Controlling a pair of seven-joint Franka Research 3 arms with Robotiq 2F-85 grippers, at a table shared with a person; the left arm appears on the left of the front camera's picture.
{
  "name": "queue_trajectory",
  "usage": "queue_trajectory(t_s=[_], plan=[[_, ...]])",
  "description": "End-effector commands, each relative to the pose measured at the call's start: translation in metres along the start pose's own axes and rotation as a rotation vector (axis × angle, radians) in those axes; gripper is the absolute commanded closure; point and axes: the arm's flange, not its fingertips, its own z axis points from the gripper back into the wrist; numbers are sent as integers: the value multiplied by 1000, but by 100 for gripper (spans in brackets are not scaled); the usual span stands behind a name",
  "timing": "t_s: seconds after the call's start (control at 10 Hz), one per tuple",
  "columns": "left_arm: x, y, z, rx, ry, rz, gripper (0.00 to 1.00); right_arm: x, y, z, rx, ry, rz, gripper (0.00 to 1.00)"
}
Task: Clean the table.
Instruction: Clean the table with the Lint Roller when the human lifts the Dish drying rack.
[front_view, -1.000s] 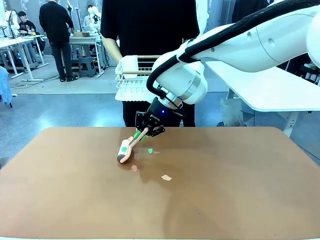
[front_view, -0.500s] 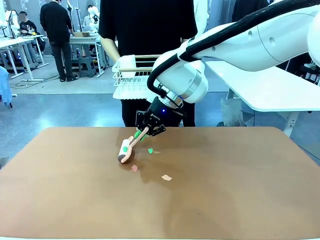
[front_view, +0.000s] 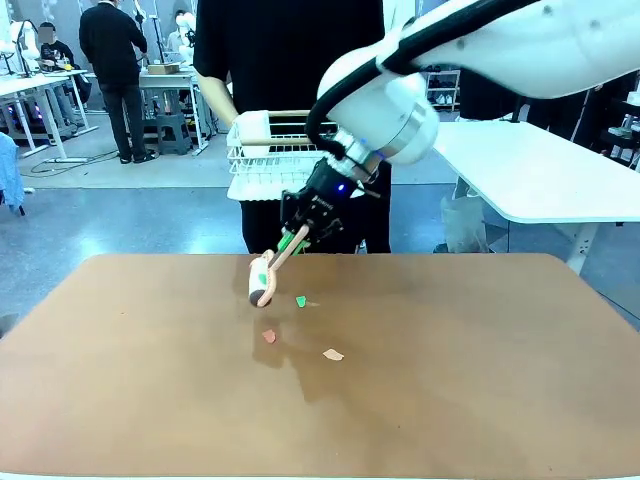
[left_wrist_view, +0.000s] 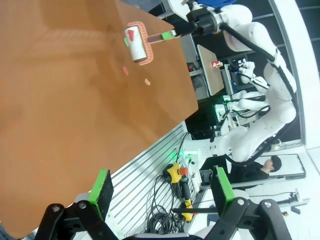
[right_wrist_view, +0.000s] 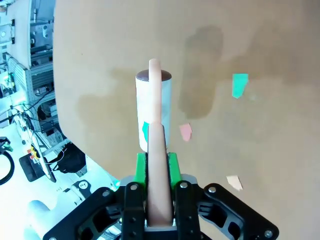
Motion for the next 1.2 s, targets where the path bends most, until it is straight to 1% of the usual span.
queue_trajectory(t_s=[0.0, 0.1, 0.3, 0.4, 0.5, 0.7, 0.9, 1.1], plan=[[-3, -1, 1, -19, -12, -28, 0, -28, -31, 36, 32, 22, -20, 79], [-3, -1, 1, -19, -12, -28, 0, -40, -51, 58, 20, 18, -46, 79], [-3, -1, 1, -19, -12, -28, 0, -65, -91, 92, -29, -36, -63, 79], [-3, -1, 1, -19, -12, -28, 0, -76, -110, 105, -28, -47, -79, 79], [-3, -1, 1, -19, -12, -28, 0, -94, -138, 128, -35, -42, -93, 79], [-3, -1, 1, -19, -12, -28, 0, -120, -176, 151, -38, -73, -108, 79], [-3, -1, 1, -19, -12, -28, 0, -133, -212, 164, -22, -83, -131, 79], [-3, -1, 1, -19, -12, -28, 0, -146, -236, 171, -15, -82, -166, 79]])
